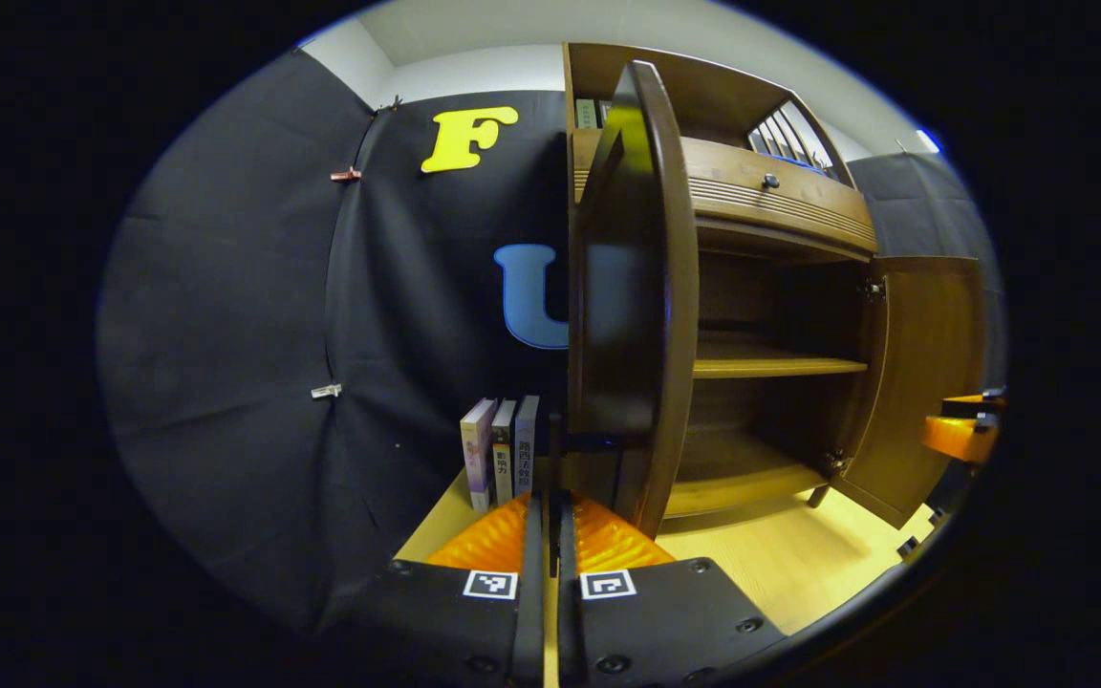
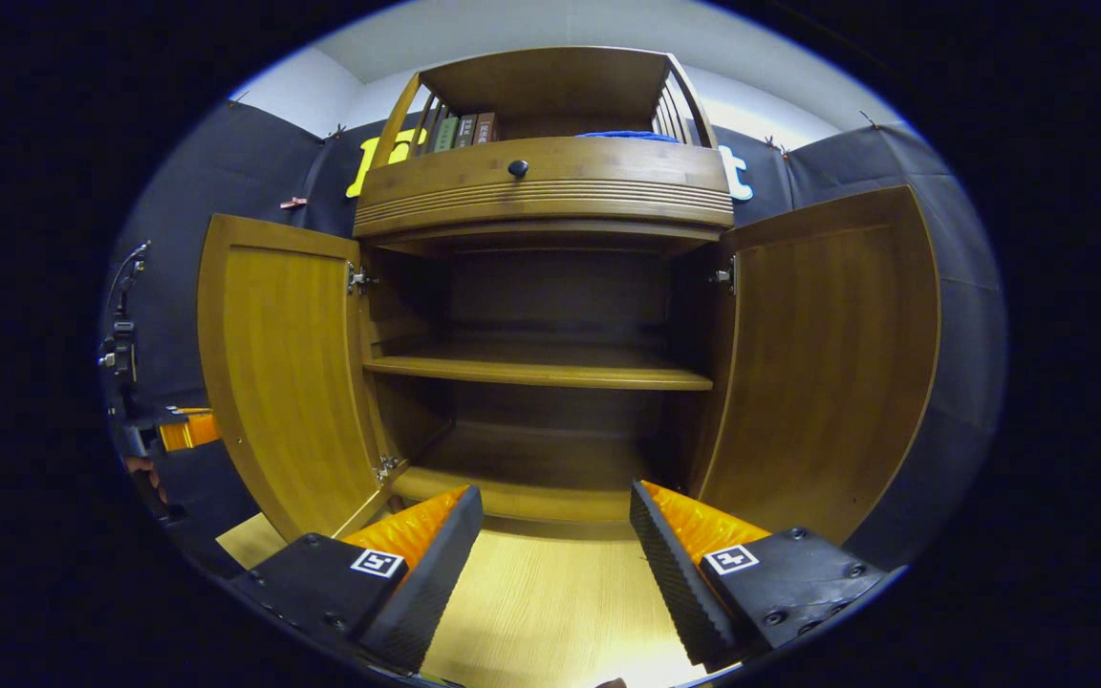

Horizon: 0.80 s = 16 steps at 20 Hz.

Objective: Open the right door of the double-door shoe cabinet with the right hand, and open the left door with the left hand.

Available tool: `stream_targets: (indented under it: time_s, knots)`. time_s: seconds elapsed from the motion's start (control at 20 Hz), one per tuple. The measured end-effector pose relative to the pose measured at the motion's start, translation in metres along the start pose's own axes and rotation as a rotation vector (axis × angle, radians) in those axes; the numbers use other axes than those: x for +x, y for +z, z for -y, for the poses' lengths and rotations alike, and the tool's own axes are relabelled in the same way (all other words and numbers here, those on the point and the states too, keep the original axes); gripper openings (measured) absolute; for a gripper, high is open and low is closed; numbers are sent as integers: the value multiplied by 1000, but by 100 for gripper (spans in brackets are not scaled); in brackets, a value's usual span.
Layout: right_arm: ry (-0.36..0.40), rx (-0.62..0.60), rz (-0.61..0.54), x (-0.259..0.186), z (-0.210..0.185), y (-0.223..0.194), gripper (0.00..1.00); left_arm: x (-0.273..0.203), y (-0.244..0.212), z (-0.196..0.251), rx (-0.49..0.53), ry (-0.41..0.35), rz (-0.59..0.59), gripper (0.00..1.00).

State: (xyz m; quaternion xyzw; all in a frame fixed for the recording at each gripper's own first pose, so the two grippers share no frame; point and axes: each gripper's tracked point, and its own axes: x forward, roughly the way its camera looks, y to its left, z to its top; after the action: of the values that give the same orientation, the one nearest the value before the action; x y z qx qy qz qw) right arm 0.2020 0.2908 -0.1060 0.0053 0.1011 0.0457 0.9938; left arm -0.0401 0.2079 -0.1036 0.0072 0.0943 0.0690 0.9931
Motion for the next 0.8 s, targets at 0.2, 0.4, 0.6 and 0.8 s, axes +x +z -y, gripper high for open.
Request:
stream_targets:
  time_s: [0.2,0.4,0.6,0.8]
  knots:
    - [-1,-17,29,9,4,12,98,-15,3,-6,13,53,35,26]
    - [10,-24,42,15,7,19,98,-27,2,-8,8,86,42,68]
    - [32,-33,47,19,7,23,98,-46,-4,-12,-91,98,35,78]
    - [59,-42,54,20,9,27,98,-62,0,-13,-47,157,57,90]
